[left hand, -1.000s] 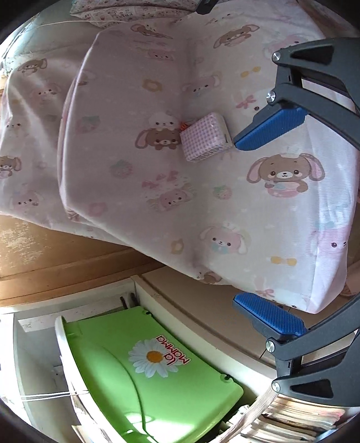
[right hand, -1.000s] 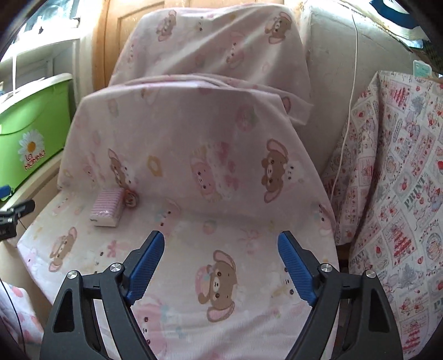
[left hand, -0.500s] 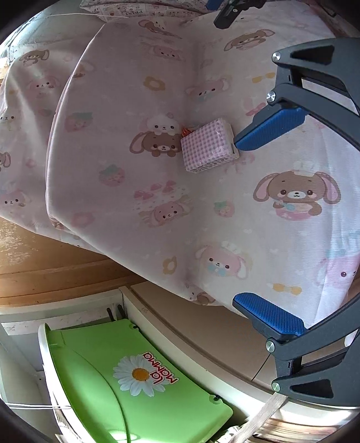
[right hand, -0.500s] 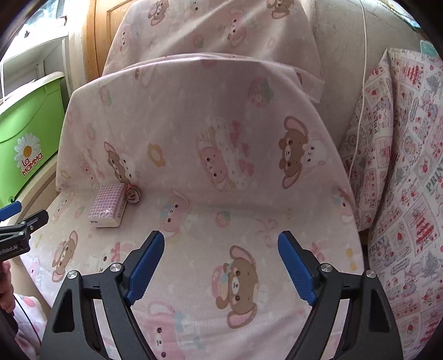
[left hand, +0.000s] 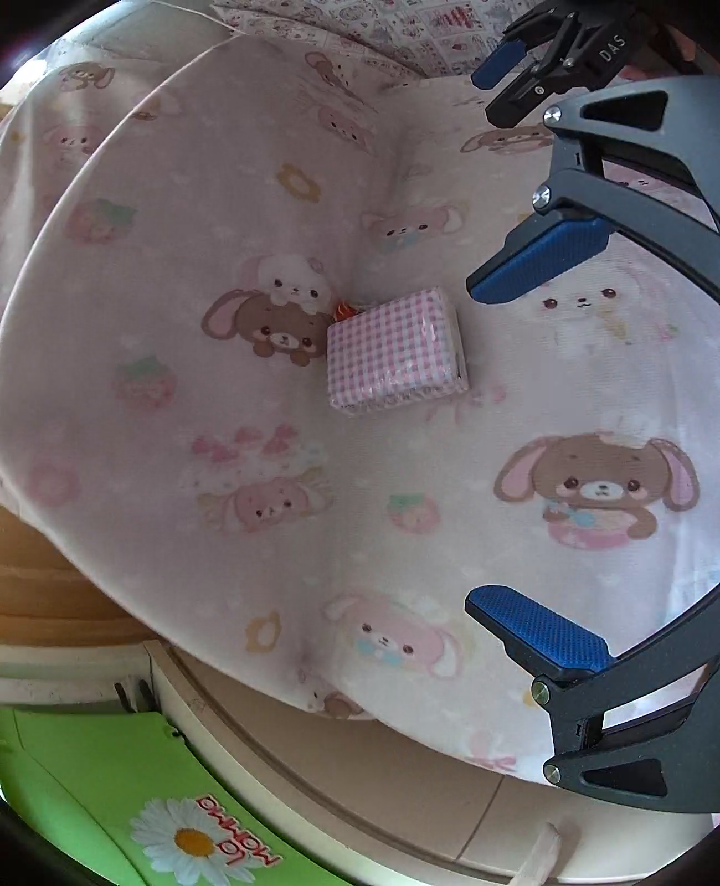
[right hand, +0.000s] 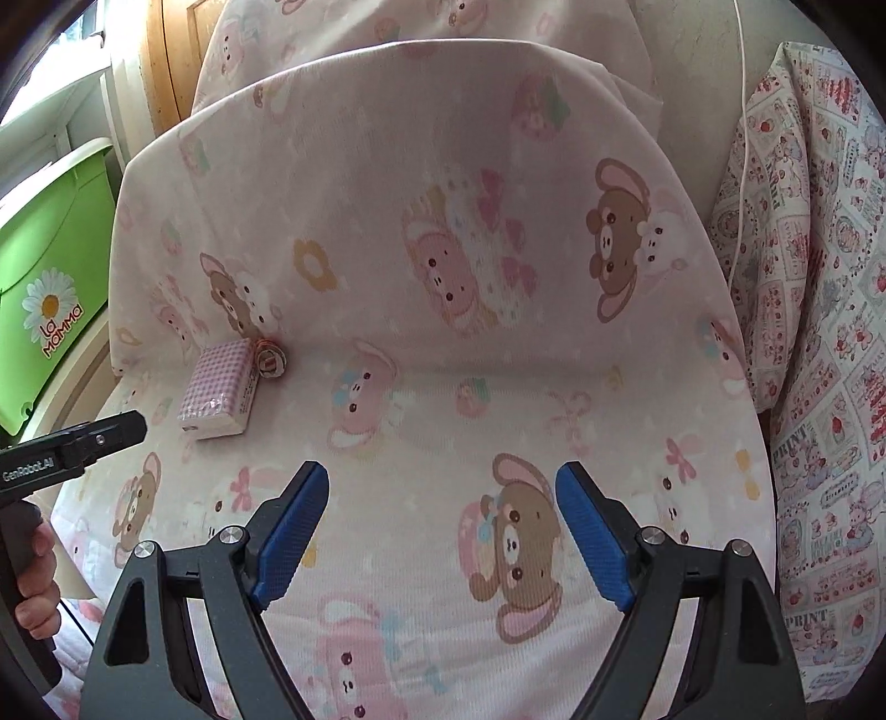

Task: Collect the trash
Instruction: 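Move the left tool onto the pink checked tissue box and close it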

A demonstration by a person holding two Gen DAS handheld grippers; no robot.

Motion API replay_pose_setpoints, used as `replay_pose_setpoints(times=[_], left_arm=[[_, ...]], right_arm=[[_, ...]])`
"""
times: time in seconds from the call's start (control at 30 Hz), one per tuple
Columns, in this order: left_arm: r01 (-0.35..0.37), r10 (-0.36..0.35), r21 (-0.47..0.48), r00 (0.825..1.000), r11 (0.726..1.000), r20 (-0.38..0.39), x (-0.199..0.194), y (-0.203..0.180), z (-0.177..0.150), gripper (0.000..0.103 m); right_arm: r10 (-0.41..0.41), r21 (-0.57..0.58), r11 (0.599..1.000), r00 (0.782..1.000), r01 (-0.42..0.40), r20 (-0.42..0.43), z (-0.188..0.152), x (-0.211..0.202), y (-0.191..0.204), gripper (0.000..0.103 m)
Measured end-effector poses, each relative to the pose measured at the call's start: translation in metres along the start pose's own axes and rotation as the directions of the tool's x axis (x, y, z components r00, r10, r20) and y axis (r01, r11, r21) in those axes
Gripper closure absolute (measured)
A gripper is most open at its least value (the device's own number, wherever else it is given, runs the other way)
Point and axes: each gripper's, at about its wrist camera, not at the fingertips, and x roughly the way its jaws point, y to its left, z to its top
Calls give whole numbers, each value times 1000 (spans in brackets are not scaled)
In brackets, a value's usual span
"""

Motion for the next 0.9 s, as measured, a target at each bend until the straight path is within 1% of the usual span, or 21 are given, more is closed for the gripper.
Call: replay_pose_setpoints(times=[0.17,0.27,0.4,0.47,0.5,0.57,0.6,0.73,0.8,0.83,0.87,0.9], left_arm=[[28,-30,56,999,998,18,12,-27,3,7],[35,-35,69,999,997,11,22,-37,4,9],[4,-5,60,1000,998,16,34,-44,7,16],[-13,12,60,1000,998,23,38,-46,9,18],[-23,21,62,999,998,23,41,-47,10,21],[-26,25,64,1000,998,16,45,-49,13,23],[-19,19,62,1000,998,11,47,-49,15,26],[-8,9,54,1000,999,-6,56,-46,20,30],[-3,4,59,1000,998,-23,59,-47,20,39],[-17,20,65,999,998,-40,63,-48,22,43],[-41,44,76,998,996,-38,63,-48,23,52],[-50,53,82,998,995,-34,62,-47,24,52]], right_arm=[[-15,-13,1000,1000,15,7,1,-1,2,17],[-40,-31,999,999,40,15,1,0,5,17],[-100,-67,992,994,103,46,0,-2,7,17],[-115,-80,990,992,119,54,1,-3,8,17],[-118,-85,989,991,122,57,1,-3,9,17],[-108,-83,990,993,112,55,1,-4,9,17],[-97,-73,992,994,101,51,2,-5,8,17],[-51,-15,999,998,51,25,4,-5,0,17],[-41,9,999,999,41,15,4,-3,-4,17],[-46,16,999,999,46,15,4,-3,-5,17],[-56,14,998,998,56,19,4,-3,-5,17],[-64,8,998,998,63,22,4,-3,-4,17]])
